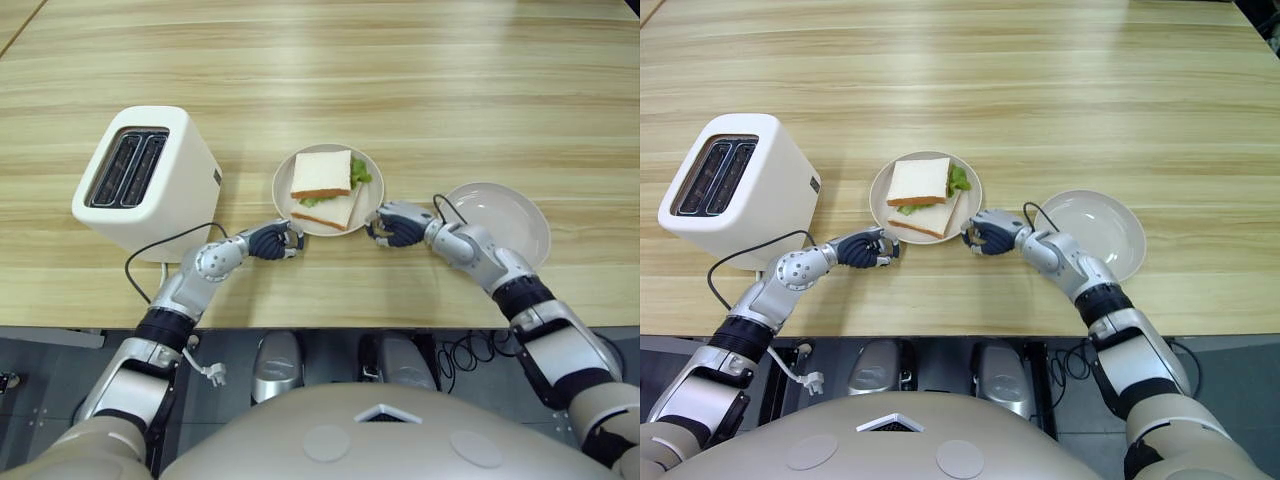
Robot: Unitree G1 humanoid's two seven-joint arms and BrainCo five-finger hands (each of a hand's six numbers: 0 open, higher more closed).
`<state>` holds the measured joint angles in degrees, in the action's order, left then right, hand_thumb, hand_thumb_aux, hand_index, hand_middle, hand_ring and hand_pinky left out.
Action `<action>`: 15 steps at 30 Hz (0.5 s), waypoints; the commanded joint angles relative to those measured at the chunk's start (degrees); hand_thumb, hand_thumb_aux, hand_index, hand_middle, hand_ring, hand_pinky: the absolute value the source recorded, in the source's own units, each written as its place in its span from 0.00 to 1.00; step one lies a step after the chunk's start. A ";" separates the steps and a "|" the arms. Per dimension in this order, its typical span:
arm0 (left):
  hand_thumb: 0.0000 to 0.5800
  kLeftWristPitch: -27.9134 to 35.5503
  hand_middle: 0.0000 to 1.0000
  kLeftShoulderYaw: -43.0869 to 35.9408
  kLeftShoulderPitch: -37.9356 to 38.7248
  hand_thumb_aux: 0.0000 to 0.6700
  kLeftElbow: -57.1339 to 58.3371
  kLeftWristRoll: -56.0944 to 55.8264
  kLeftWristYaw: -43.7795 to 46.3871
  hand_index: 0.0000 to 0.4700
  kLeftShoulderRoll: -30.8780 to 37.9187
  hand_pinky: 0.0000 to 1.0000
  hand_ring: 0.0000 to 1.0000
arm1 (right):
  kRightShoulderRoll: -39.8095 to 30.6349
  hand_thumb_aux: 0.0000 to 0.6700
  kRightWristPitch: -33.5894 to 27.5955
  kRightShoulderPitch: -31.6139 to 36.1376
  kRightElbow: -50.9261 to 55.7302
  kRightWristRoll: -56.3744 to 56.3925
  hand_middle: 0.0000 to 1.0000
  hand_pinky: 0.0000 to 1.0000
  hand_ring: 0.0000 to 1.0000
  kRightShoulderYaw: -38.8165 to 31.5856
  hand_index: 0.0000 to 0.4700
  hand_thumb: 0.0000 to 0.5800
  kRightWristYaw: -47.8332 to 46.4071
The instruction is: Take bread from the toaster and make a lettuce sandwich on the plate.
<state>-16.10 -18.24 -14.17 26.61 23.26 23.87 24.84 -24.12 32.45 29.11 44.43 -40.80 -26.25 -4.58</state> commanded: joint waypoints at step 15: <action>1.00 -1.80 1.00 0.37 -22.10 1.00 29.79 0.31 -9.70 0.98 -9.33 1.00 1.00 | 7.70 1.00 -0.14 16.43 20.52 -0.40 1.00 1.00 1.00 -2.30 0.98 1.00 16.17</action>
<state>-16.73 -18.19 -37.23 56.31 24.50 13.77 14.86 -15.23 31.07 46.16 66.21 -42.20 -29.43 10.25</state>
